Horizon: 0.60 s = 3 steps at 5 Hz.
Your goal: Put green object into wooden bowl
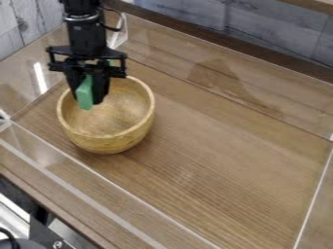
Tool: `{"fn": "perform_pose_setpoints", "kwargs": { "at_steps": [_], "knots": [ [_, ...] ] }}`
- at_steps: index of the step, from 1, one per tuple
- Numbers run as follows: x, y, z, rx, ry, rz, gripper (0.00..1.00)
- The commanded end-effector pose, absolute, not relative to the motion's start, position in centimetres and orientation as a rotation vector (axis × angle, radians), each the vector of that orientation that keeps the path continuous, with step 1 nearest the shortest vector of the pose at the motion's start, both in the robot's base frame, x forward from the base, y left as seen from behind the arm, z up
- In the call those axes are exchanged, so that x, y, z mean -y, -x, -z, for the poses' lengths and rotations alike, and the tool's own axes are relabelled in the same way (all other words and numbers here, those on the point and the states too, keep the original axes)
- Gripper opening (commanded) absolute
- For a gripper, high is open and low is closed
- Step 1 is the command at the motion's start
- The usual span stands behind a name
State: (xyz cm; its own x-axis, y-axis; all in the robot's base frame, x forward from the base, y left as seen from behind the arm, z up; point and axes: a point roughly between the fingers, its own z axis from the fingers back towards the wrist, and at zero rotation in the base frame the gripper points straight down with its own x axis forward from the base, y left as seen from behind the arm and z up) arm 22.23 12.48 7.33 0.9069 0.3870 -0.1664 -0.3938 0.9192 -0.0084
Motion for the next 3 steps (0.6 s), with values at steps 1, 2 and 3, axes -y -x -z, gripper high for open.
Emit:
{"fn": "perform_pose_setpoints", "kwargs": {
  "at_steps": [1, 2, 3],
  "knots": [
    [-13.1, -21.7, -7.9, -0.129, 0.043, -0.405, 0.00],
    [-13.3, -21.6, -8.5, -0.130, 0.044, -0.352, 0.00],
    [-13.6, -21.6, -9.2, -0.131, 0.047, -0.304, 0.00]
  ]
}}
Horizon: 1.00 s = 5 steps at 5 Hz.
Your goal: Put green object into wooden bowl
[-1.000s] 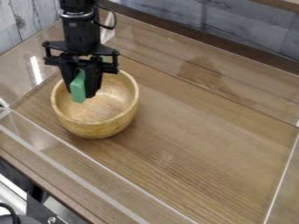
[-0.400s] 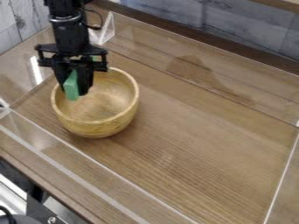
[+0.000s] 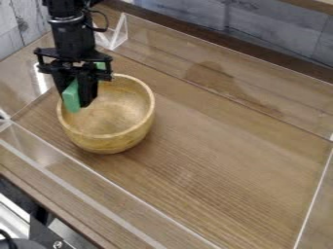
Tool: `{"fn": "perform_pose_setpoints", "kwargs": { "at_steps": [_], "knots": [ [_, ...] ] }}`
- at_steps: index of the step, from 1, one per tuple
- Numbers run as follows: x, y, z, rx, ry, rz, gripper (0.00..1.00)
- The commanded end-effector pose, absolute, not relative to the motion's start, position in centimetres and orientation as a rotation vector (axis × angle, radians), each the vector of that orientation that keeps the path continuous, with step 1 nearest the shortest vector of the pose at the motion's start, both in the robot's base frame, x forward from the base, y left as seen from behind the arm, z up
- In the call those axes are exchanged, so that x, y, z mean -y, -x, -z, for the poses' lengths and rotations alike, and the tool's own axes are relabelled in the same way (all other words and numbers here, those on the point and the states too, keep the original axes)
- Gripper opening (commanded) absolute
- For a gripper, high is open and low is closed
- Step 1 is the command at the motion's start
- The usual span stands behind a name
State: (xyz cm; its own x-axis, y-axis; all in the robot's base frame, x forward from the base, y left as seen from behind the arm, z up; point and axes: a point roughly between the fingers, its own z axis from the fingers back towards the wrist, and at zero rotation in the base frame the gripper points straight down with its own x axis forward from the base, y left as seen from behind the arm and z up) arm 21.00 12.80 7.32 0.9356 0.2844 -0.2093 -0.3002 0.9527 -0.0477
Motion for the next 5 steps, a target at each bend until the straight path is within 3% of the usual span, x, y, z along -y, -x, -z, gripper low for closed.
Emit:
{"fn": "perform_pose_setpoints", "kwargs": {
  "at_steps": [1, 4, 5],
  "knots": [
    [-13.4, -22.0, -9.0, -0.128, 0.053, -0.321, 0.00],
    [-10.0, -22.7, -8.7, -0.129, 0.058, -0.232, 0.00],
    [-9.9, -23.5, -6.9, -0.129, 0.061, -0.201, 0.00]
  ]
}}
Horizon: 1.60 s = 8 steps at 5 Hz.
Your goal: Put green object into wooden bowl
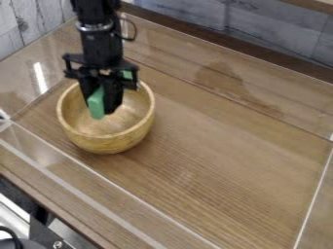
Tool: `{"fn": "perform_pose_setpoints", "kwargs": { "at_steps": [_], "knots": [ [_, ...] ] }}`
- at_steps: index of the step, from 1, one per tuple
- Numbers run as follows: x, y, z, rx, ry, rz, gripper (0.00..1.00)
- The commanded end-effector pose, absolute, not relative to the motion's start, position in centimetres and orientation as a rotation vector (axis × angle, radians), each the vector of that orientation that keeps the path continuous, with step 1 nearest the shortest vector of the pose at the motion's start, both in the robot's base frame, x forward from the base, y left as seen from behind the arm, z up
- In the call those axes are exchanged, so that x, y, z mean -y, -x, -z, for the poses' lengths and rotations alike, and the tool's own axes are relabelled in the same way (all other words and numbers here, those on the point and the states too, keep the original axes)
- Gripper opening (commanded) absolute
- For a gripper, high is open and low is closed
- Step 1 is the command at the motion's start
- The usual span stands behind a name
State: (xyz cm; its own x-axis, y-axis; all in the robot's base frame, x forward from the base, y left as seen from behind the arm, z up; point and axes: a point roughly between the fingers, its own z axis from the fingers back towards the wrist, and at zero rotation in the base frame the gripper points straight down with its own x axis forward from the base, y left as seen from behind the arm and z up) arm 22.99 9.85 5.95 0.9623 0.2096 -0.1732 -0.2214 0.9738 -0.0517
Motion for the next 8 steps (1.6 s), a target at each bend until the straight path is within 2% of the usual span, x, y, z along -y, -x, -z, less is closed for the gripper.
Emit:
{"fn": "perform_pose_setpoints", "kwargs": {
  "at_steps": [1, 3, 4, 5, 7, 8],
  "knots": [
    [-10.0, -24.2, -5.2, -0.125, 0.062, -0.175, 0.00],
    [-11.5, -23.4, -4.0, -0.125, 0.080, -0.192, 0.00],
    [-10.8, -23.7, -5.0, -0.114, 0.091, -0.249, 1.00],
    [-10.0, -24.0, -6.2, -0.094, 0.105, -0.308, 1.00],
    [-7.9, -26.5, -11.6, 0.015, 0.132, -0.288, 1.00],
    [-6.4, -26.9, -13.4, 0.037, 0.137, -0.264, 1.00]
  ]
}}
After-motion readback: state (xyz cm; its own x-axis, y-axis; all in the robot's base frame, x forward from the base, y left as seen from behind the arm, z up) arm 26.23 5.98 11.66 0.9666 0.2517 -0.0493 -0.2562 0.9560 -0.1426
